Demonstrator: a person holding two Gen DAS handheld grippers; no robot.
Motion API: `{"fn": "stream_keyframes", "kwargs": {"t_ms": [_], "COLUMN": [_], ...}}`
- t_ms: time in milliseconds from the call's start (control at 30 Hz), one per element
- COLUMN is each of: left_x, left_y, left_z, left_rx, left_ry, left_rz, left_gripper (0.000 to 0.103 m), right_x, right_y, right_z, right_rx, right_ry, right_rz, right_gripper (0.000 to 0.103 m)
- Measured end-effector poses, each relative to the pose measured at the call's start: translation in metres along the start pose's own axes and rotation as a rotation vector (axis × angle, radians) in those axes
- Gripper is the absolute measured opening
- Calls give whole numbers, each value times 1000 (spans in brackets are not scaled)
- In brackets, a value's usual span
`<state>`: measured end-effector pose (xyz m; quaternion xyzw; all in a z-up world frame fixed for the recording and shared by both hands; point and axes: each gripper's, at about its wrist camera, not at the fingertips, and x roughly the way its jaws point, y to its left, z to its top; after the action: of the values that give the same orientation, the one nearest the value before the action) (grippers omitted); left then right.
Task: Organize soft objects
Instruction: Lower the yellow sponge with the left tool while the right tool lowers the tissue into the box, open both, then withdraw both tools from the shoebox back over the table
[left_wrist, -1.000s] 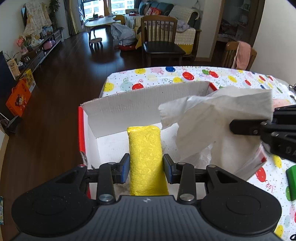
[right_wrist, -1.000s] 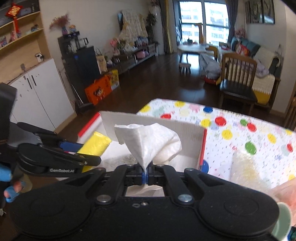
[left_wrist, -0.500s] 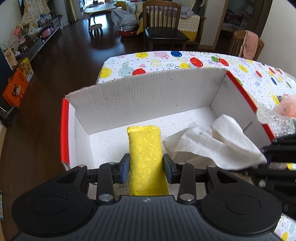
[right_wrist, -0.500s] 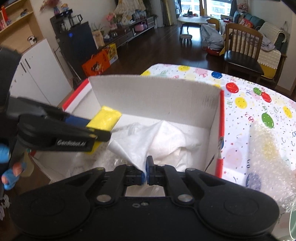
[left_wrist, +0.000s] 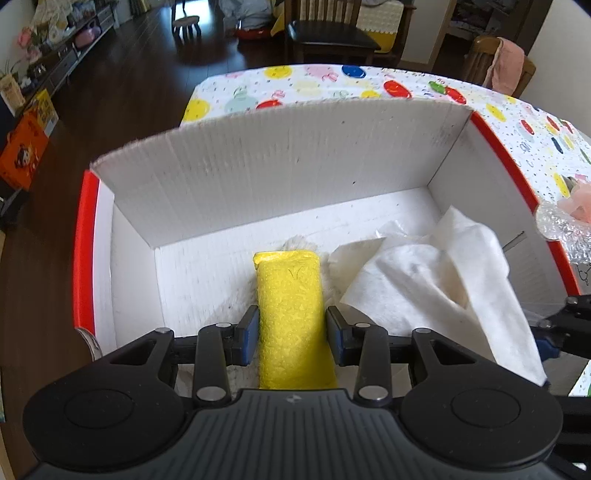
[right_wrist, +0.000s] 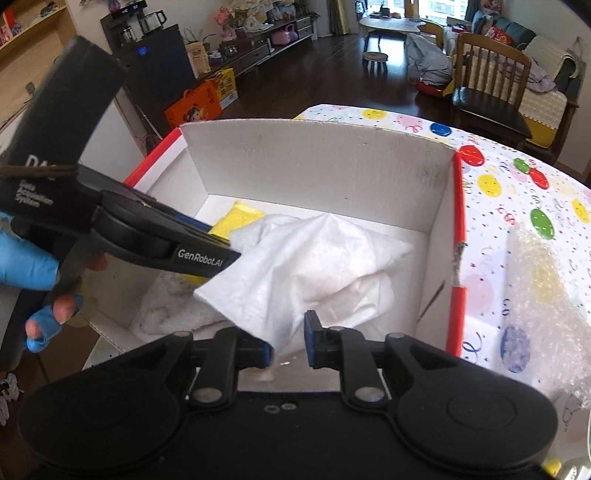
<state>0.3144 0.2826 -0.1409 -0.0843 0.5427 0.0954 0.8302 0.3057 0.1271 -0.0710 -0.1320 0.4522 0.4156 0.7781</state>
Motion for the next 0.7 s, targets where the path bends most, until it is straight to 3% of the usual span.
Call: {"fn": "stream_keyframes", "kwargs": {"t_ms": [67,200,267,333,400,567,700], "left_x": [2,4,2,-2,-8,-22,-38], "left_y": [2,4,4,5,5,6,7], "left_z": [-1,-1,-1,-2,-3,-7,-11], "left_rx": [-12,-26,-31,-37,-45,-54,-56], "left_ry": [10,24,16,-2,-28,-56,-88], "left_rz": [-2,-9,-8,-12,-11,-20,-15], "left_gripper": [38,38,41,60,70,70,70], "right_x": [-2,-6,-10,-15,-20,-35,-51], "right_y": [-2,-4,-5,-6,-8,-11,-11], "right_z": [0,-1,-2,-2,-2,-2,-4], "right_rx": [9,14,18,28,36,50,49], "right_ry": [0,-6,-17,-28,-39,-71,-104], "right_rz": [7,0,-5,-4,-2,6,22], "right_gripper": [22,38,41,43,45,48,57]}}
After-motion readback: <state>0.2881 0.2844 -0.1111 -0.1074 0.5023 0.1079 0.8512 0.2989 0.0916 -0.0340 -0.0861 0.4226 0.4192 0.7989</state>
